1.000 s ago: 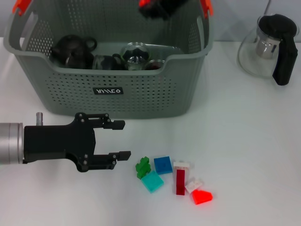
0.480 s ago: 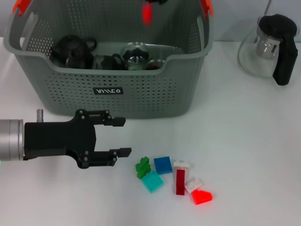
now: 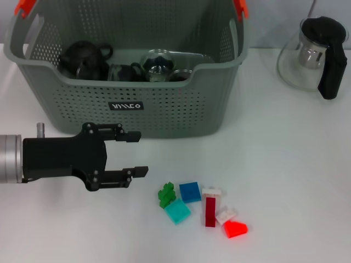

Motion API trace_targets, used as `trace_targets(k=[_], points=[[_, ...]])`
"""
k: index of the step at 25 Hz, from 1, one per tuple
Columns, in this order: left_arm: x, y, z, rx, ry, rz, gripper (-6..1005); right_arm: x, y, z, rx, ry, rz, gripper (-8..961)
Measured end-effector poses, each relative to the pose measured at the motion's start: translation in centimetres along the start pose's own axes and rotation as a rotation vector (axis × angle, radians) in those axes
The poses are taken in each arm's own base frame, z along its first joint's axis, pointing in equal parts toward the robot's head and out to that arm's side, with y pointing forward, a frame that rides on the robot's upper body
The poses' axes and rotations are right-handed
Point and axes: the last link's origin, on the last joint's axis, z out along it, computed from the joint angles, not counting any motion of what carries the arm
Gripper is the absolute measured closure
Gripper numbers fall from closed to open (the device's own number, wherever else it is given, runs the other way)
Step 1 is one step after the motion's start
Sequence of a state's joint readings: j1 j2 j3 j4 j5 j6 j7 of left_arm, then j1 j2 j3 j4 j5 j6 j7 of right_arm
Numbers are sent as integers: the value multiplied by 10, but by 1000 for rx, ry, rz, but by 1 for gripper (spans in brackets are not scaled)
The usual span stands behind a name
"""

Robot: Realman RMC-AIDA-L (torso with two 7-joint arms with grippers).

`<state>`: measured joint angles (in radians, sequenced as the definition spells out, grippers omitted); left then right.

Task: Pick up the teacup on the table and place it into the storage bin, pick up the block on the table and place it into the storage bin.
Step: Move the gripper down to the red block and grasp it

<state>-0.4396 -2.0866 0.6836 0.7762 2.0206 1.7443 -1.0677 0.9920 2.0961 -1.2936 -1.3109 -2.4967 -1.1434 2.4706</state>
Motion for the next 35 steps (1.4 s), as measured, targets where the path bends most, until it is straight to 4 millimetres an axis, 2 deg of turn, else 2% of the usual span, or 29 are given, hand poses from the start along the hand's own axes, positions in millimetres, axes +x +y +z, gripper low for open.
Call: trace_targets(k=[5, 11, 17, 22, 30, 35], points=[[-1, 1, 0, -2, -4, -1, 324, 13, 20, -29, -132, 7, -25, 211], [-3, 2, -1, -1, -10, -3, 324, 54, 44, -62, -283, 160, -55, 5], [-5, 3, -2, -5, -21, -3, 324, 95, 58, -76, -380, 411, 28, 6], [-5, 3, -2, -9, -23, 5, 324, 114, 70, -69, -403, 554, 53, 7], [-6, 4, -2, -8, -23, 7, 325, 142, 78, -32, -447, 665, 67, 9], [-7, 5, -3, -6, -23, -1, 325, 154, 77, -23, -437, 719, 62, 9]])
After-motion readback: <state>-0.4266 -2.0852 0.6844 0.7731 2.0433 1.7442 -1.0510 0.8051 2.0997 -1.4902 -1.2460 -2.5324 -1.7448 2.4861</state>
